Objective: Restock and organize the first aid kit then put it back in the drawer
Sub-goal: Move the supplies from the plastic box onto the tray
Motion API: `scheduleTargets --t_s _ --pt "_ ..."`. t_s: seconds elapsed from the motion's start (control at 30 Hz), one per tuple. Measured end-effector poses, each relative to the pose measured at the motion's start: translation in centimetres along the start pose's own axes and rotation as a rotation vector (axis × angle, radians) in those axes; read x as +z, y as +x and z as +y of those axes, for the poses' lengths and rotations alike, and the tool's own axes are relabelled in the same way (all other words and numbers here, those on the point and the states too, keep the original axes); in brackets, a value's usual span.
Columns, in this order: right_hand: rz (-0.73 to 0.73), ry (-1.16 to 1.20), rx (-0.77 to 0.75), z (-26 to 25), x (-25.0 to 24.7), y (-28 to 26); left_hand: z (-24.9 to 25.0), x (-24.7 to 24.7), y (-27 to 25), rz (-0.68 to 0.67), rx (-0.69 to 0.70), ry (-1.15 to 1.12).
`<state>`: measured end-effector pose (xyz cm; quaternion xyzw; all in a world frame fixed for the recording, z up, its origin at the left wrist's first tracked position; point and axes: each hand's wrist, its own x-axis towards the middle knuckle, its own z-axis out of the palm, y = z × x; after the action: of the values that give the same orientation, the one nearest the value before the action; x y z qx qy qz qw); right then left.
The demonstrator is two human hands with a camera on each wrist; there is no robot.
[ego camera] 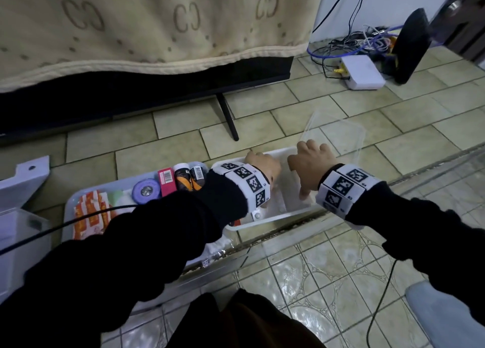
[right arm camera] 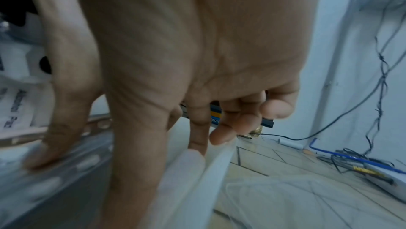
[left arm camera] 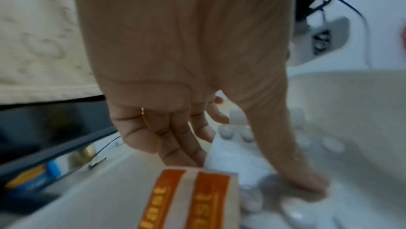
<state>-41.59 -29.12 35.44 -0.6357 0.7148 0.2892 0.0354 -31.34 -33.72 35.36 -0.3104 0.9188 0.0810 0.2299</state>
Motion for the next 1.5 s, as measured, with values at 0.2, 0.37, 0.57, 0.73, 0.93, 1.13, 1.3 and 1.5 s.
scheduleTargets --t_s 0.2,0.37,0.57,0.73,0.93,1.13,1.3,1.5 --pt "0.014 0.389 0.008 1.6 -0.8 -0.6 -3.0 -0.3 -1.6 0.127 0.023 -0.482" --pt "0.166 0.74 0.015 2.4 -2.2 -0.9 -6.1 -1.9 -4.8 0.375 0.051 -0.831" --pt "0.35 0.908 0.033 1.2 -4.4 -1.1 -11.4 -1.8 -9.3 0.593 -0.01 -1.124" --pt "0.425 1.033 0.016 -1.9 -6.5 -1.6 -19.1 0.6 -16.4 0.749 -0.232 -1.094" --pt "0.333 1.324 -0.151 -9.4 -8.8 -2.5 -24.3 5.7 -21.3 0.729 -0.431 -1.098" --pt "0.147 1.095 -0.374 -19.8 -9.9 -2.6 -24.3 9.3 -20.9 0.555 -0.486 -1.031" --pt "0.121 0.921 -0.262 -23.9 -8.8 -1.8 -23.3 10.5 -18.6 0.429 -0.483 -0.947" --pt "0.237 0.811 -0.246 -23.2 -8.6 -1.6 -23.2 11.3 -16.5 0.4 -0.501 -0.98"
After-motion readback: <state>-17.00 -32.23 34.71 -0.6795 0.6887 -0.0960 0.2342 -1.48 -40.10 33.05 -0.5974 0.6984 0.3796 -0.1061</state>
